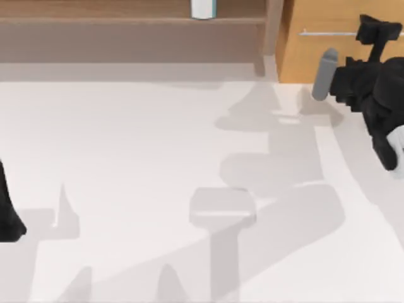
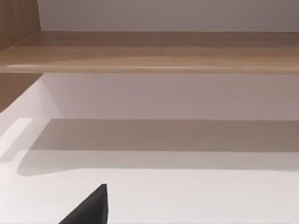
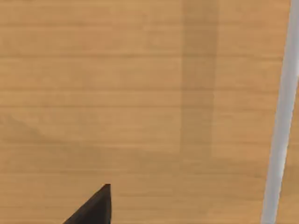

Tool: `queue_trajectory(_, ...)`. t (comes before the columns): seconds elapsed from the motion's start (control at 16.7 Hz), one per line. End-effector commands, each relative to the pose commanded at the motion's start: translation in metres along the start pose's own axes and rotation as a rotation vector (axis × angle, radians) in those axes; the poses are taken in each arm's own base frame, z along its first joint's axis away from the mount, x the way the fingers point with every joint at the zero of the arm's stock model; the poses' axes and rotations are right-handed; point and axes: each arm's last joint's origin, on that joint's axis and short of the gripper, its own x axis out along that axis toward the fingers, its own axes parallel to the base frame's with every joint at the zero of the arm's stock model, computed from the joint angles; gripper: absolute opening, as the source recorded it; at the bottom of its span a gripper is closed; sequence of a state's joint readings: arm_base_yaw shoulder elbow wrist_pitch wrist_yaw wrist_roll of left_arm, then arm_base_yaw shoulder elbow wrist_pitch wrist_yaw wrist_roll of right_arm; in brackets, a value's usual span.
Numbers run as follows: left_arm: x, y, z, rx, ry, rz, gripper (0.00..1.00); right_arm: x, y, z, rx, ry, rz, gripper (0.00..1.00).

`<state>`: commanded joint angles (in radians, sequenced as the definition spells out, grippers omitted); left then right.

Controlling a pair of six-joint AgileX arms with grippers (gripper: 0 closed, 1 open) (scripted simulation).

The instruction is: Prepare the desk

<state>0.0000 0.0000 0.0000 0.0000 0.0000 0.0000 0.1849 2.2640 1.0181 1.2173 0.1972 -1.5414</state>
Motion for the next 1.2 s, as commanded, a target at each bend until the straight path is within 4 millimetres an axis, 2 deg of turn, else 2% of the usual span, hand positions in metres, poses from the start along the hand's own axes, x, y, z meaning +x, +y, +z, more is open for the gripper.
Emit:
queue_trajectory(0.48, 0.0, 0.0, 0.0, 0.0, 0.0, 0.0, 1.0, -0.028, 0.01, -0.002, -0.006, 0.01, 0.03, 1.0)
queue_trajectory(0.84, 0.0, 0.0, 0.0, 0.0, 0.0, 0.0, 1.0, -0.028, 0.01, 0.001, 0.005, 0.005, 0.031, 1.0)
queue_trajectory(0.96, 0.0, 0.0, 0.0, 0.0, 0.0, 0.0, 1.0, -0.03, 0.006, 0.021, 0.058, -0.04, 0.018, 1.0)
queue_trajectory(1.2, 0.0, 0.0, 0.0, 0.0, 0.0, 0.0, 1.0, -0.041, -0.003, 0.088, 0.262, -0.168, 0.029, 1.0)
